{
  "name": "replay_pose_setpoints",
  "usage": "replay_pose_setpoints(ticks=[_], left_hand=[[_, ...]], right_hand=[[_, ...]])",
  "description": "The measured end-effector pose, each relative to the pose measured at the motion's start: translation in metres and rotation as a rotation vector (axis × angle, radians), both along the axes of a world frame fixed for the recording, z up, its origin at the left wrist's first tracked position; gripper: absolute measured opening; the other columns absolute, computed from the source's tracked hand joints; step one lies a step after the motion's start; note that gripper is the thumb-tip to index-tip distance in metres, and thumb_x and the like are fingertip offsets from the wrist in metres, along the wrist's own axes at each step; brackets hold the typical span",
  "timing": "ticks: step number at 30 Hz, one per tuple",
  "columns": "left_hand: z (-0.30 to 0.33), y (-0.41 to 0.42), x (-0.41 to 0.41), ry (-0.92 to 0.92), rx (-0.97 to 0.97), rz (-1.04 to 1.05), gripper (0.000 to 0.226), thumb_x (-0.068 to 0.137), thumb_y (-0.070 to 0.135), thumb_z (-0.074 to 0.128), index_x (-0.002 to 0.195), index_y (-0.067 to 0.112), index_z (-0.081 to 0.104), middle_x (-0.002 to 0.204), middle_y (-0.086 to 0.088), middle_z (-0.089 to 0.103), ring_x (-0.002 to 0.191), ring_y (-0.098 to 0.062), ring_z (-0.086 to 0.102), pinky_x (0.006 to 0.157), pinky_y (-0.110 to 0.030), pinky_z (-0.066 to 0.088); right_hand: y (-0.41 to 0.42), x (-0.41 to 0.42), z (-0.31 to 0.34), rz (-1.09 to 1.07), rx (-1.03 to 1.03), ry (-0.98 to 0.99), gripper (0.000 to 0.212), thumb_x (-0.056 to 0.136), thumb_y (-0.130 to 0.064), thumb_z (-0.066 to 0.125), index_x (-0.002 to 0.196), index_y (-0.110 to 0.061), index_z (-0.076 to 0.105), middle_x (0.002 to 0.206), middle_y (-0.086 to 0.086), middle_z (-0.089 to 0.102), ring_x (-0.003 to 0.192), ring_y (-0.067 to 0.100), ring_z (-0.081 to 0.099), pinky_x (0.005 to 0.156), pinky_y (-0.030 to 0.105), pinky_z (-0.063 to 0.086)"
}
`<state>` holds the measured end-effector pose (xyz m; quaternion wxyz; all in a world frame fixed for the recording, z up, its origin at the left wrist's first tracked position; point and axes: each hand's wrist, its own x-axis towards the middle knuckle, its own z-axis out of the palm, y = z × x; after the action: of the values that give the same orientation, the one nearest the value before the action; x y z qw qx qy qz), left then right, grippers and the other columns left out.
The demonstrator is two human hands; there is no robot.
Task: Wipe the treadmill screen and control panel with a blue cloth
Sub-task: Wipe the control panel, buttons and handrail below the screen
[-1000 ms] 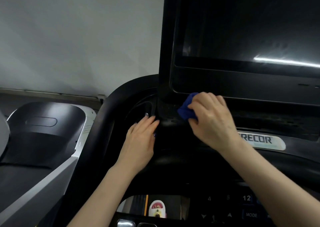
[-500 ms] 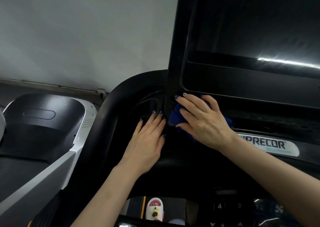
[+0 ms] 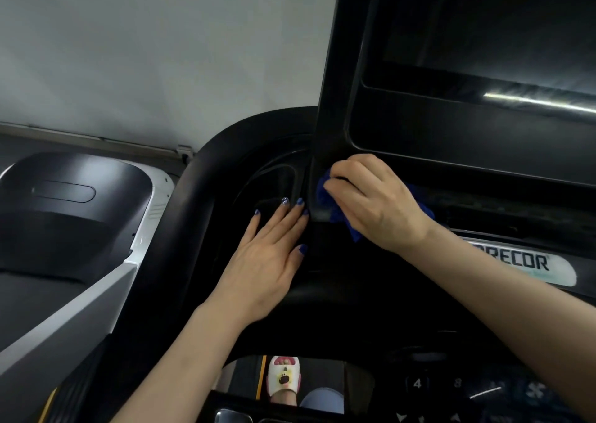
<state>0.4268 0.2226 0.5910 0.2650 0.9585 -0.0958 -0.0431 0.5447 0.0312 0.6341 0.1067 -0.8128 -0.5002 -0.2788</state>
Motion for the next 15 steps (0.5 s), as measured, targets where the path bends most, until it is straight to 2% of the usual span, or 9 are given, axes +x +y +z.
replay_pose_setpoints(ticks=[2, 6, 10, 15], left_hand=[[-0.001, 0.001, 0.000, 0.004, 0.011, -0.011, 0.062, 0.099, 0.051, 0.009, 0.157, 0.028, 0.016, 0.163, 0.019, 0.001, 0.148, 0.007, -0.015, 0.119, -0.024, -0.017], [-0.001, 0.003, -0.001, 0.002, 0.021, -0.028, 0.062, 0.101, 0.052, 0.008, 0.158, 0.027, 0.016, 0.164, 0.016, 0.004, 0.149, 0.005, -0.014, 0.119, -0.024, -0.018], [-0.002, 0.004, 0.000, 0.006, 0.016, -0.033, 0.064, 0.101, 0.054, 0.007, 0.158, 0.028, 0.016, 0.164, 0.017, 0.004, 0.149, 0.004, -0.013, 0.120, -0.025, -0.017], [-0.004, 0.004, 0.000, 0.006, 0.023, -0.037, 0.062, 0.100, 0.051, 0.009, 0.158, 0.028, 0.014, 0.164, 0.017, 0.002, 0.149, 0.004, -0.013, 0.120, -0.025, -0.017]], right_hand=[[0.001, 0.001, -0.004, 0.026, -0.025, -0.040, 0.012, 0.096, -0.001, 0.060, 0.100, 0.000, 0.071, 0.107, 0.014, 0.068, 0.102, 0.028, 0.058, 0.092, 0.037, 0.048], [-0.018, 0.004, -0.009, 0.056, -0.160, -0.045, 0.023, 0.101, -0.020, 0.056, 0.116, -0.008, 0.071, 0.129, 0.008, 0.064, 0.123, 0.023, 0.049, 0.108, 0.035, 0.034], [-0.014, 0.018, 0.002, 0.144, -0.201, -0.115, 0.023, 0.101, -0.006, 0.052, 0.116, -0.001, 0.069, 0.124, 0.012, 0.066, 0.119, 0.026, 0.049, 0.100, 0.036, 0.037], [-0.008, 0.012, -0.002, 0.104, -0.152, -0.110, 0.029, 0.104, -0.009, 0.043, 0.110, -0.001, 0.071, 0.116, 0.011, 0.070, 0.116, 0.025, 0.049, 0.097, 0.036, 0.036]])
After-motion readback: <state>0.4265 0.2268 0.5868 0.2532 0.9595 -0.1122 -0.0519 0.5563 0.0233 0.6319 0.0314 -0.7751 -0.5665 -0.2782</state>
